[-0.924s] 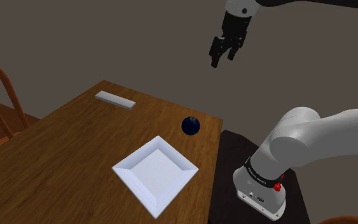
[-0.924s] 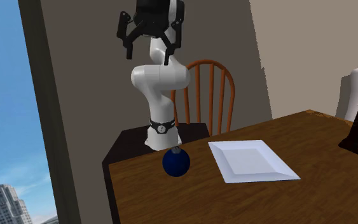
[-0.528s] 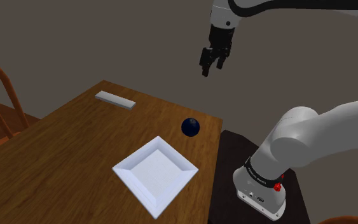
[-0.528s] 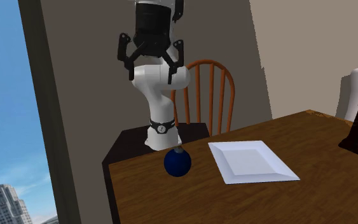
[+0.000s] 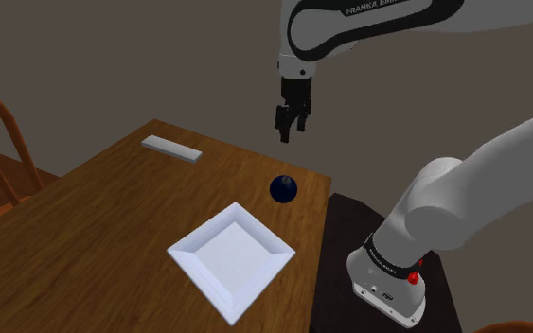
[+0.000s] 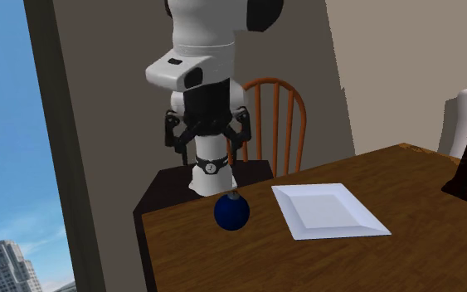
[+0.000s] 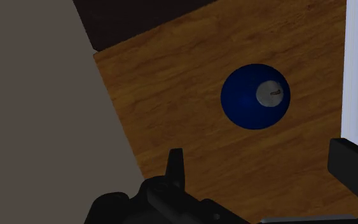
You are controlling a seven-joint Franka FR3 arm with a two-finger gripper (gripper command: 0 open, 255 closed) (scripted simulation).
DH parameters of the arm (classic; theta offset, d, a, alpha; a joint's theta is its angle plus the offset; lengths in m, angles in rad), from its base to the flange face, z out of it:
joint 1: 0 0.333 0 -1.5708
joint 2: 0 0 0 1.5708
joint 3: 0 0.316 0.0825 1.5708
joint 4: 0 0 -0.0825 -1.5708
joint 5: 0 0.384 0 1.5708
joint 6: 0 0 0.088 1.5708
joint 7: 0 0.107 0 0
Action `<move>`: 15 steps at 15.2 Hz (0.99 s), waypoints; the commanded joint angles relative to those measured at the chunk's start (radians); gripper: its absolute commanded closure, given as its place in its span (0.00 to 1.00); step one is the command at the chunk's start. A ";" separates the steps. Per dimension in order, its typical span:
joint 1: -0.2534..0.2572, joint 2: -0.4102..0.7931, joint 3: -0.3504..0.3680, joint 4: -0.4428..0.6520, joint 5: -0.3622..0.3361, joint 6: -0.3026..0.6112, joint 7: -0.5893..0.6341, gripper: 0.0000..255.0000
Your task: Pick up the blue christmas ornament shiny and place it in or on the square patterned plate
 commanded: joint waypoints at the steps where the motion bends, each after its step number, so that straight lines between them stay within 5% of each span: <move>1: 0.014 0.082 -0.006 0.013 0.024 0.019 -0.042 0.00; 8: 0.051 0.342 -0.001 0.061 0.107 0.063 -0.181 0.00; 15: 0.056 0.357 0.005 -0.020 0.116 0.160 -0.185 0.00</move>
